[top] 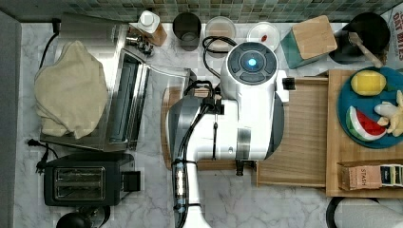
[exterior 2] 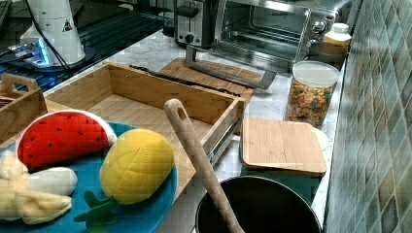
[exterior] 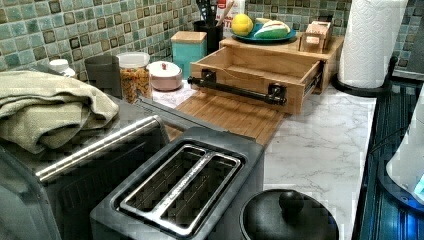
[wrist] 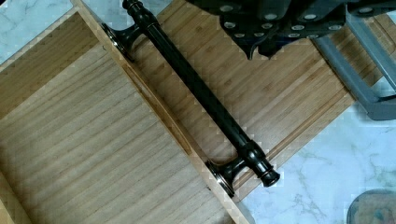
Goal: Close the drawer.
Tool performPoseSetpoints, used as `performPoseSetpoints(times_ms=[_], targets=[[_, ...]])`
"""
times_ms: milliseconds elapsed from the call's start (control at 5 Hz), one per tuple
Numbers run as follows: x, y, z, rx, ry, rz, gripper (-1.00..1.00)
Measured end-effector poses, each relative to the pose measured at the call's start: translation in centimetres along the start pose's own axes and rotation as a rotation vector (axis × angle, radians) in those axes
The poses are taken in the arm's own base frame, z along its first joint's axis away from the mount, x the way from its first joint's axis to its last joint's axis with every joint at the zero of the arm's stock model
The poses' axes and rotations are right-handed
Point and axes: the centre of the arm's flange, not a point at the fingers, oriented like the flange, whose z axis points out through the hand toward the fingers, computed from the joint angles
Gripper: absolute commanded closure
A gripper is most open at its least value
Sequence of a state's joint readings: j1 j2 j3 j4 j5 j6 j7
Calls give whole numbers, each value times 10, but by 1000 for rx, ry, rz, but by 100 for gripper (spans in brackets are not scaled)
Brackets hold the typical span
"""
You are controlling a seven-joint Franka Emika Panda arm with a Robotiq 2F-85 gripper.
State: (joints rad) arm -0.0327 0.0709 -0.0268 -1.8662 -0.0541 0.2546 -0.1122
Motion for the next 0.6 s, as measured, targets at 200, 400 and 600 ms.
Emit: performPoseSetpoints(times_ms=[200, 400, 600], targets=[[0, 0, 3, 0, 0, 0, 100], [-2, 1, 11, -9, -12, -2, 100], [2, -1, 18, 17, 26, -59, 100]])
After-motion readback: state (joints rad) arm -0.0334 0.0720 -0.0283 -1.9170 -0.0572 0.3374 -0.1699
